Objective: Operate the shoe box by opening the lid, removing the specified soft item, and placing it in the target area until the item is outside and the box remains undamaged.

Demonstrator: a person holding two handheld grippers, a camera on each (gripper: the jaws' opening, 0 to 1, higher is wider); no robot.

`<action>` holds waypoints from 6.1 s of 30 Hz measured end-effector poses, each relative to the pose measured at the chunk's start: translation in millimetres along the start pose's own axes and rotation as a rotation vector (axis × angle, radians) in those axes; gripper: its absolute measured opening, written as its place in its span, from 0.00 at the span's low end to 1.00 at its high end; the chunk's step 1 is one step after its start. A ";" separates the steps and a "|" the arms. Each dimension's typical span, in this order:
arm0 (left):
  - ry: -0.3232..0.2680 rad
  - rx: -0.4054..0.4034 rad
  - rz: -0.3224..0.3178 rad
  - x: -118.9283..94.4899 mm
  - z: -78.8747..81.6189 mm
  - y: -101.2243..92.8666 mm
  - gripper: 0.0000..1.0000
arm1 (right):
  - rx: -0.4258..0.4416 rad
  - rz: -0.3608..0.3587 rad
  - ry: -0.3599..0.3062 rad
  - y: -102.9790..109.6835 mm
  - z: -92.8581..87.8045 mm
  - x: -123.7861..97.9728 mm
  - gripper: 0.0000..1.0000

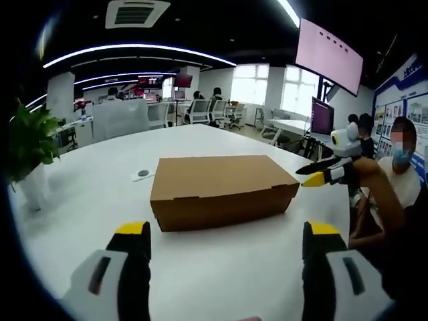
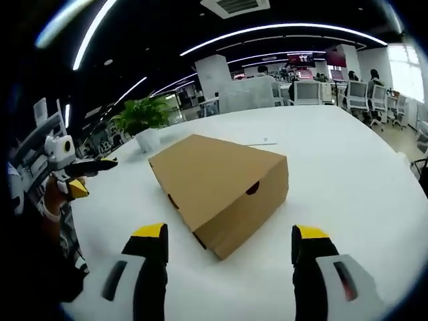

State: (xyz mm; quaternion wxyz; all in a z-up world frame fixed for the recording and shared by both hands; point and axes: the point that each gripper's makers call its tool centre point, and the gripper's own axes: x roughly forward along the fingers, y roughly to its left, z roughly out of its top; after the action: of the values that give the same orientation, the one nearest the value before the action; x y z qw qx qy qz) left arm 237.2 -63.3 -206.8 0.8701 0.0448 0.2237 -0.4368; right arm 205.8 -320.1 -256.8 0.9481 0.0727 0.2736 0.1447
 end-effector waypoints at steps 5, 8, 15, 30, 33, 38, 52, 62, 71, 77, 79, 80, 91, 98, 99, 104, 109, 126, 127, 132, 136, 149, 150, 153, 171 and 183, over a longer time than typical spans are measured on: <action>-0.002 0.008 -0.011 -3.3 -0.3 -4.8 0.98 | -0.043 -0.016 0.029 -3.7 -2.5 2.9 0.77; 0.012 0.014 -0.010 -3.8 -3.9 -5.7 0.98 | -0.023 -0.001 0.017 -3.3 0.7 4.3 0.77; 0.002 0.006 -0.010 -8.9 -2.5 -4.6 0.98 | -0.011 0.008 -0.008 -9.1 5.6 9.9 0.76; -0.001 0.012 -0.009 -8.4 -3.7 -1.0 0.98 | 0.024 0.002 -0.030 -13.9 15.4 22.5 0.78; -0.002 0.013 -0.013 -8.2 -3.4 -2.0 0.98 | 0.022 -0.001 -0.028 -15.2 15.2 24.3 0.78; 0.007 0.021 -0.013 -8.0 -5.6 -2.4 0.97 | -0.013 -0.012 -0.033 -16.9 16.6 28.0 0.78; -0.010 0.002 0.000 -12.5 -7.0 3.9 0.98 | 0.036 -0.011 -0.037 -19.0 20.5 34.7 0.77; 0.005 0.000 0.016 -14.4 -13.2 9.8 0.98 | 0.047 -0.061 -0.051 -30.3 21.9 34.9 0.76; 0.008 0.021 0.022 -14.7 -14.1 11.2 0.96 | 0.083 -0.053 -0.058 -31.2 20.3 38.9 0.77; 0.017 0.022 0.031 -14.8 -16.6 14.1 0.95 | 0.204 -0.024 -0.068 -33.3 13.0 42.0 0.78; 0.016 0.017 0.032 -14.5 -16.1 14.4 0.95 | 0.229 -0.018 -0.066 -34.0 11.6 42.8 0.79; 0.015 0.019 0.032 -14.4 -15.9 14.4 0.95 | 0.239 -0.016 -0.064 -34.6 11.1 43.1 0.79; 0.011 0.015 0.032 -15.0 -15.8 14.3 0.95 | 0.327 0.043 -0.049 -29.3 8.7 46.3 0.71; 0.011 0.006 0.029 -13.9 -16.5 14.1 0.95 | 0.353 0.077 -0.047 -27.4 8.5 47.2 0.67; 0.012 0.009 0.029 -13.6 -16.8 14.0 0.95 | 0.365 0.084 -0.046 -26.5 7.7 47.5 0.66; 0.016 0.014 0.032 -13.4 -18.1 13.8 0.95 | 0.407 0.113 -0.031 -26.0 5.0 50.4 0.67; 0.041 0.032 0.046 -11.0 -23.8 15.2 0.95 | 0.436 0.140 -0.025 -26.1 4.1 51.5 0.66; 0.062 0.063 0.046 -8.9 -28.2 11.7 0.93 | 0.604 0.255 0.070 -13.7 1.6 52.2 0.54; 0.065 0.065 0.045 -8.8 -28.7 11.4 0.93 | 0.637 0.275 0.081 -12.8 2.1 52.9 0.52; 0.064 0.062 0.046 -9.8 -29.2 11.5 0.93 | 0.680 0.281 0.080 -10.7 6.9 52.6 0.46; 0.060 0.058 0.051 -10.9 -29.0 13.2 0.93 | 0.678 0.285 0.083 -12.1 8.0 53.2 0.43; 0.074 0.054 0.036 -8.6 -33.9 11.8 0.89 | 0.683 0.305 0.096 -15.5 9.5 50.1 0.37; 0.075 0.054 0.037 -8.5 -34.2 11.9 0.89 | 0.685 0.307 0.096 -15.9 9.7 50.0 0.36; 0.088 0.064 0.037 -7.1 -37.0 10.9 0.88 | 0.693 0.310 0.099 -15.1 9.4 50.2 0.35; 0.103 0.075 -0.002 -3.2 -41.9 -2.6 0.84 | 0.739 0.336 0.101 -4.6 9.1 45.1 0.30; 0.084 0.060 -0.032 -3.9 -38.1 -5.2 0.82 | 0.740 0.332 0.099 3.7 8.9 43.7 0.29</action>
State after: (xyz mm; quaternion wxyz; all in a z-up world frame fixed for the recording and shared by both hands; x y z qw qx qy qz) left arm 217.7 -53.2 -238.7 0.8511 0.0856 0.2476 -0.4550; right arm 245.1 -303.3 -270.3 0.8074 0.4449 0.3371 0.1909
